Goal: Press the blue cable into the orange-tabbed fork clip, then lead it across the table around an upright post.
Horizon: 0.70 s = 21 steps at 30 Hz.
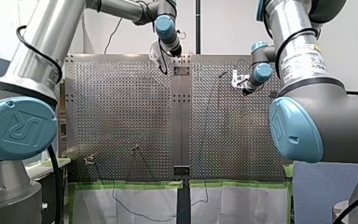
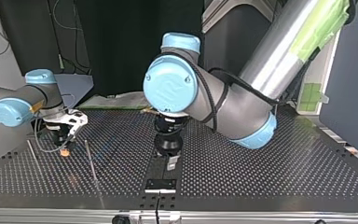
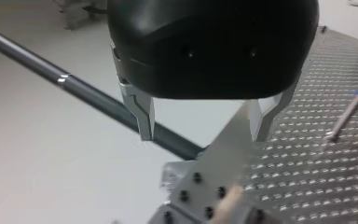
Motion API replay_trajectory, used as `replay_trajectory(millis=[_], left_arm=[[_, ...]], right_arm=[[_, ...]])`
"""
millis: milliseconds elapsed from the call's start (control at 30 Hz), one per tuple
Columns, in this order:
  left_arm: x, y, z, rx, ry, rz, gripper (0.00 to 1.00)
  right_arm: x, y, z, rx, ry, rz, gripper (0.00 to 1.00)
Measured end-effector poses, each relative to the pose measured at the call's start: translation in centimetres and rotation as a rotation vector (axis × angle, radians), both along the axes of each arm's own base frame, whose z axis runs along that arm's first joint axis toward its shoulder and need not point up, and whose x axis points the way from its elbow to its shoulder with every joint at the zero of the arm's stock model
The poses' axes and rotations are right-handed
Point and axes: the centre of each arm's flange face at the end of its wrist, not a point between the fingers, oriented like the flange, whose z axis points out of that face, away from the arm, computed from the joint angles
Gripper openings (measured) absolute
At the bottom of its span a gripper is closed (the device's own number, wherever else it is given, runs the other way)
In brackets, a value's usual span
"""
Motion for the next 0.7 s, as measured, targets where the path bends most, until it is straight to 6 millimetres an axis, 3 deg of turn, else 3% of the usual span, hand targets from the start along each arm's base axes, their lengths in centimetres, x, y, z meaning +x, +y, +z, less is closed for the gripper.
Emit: replay_trajectory(millis=[333, 700], left_arm=[[1.1, 4.7, 1.4, -0.045, -0.067, 0.041, 1.00], [3.8, 8.6, -1.8, 0.003, -0.081, 0.169, 1.00]], right_arm=[[0.3, 0.1, -0.1, 0.000, 0.004, 0.005, 0.00], [0.7, 0.3, -0.1, -0.001, 0.006, 0.011, 0.00]])
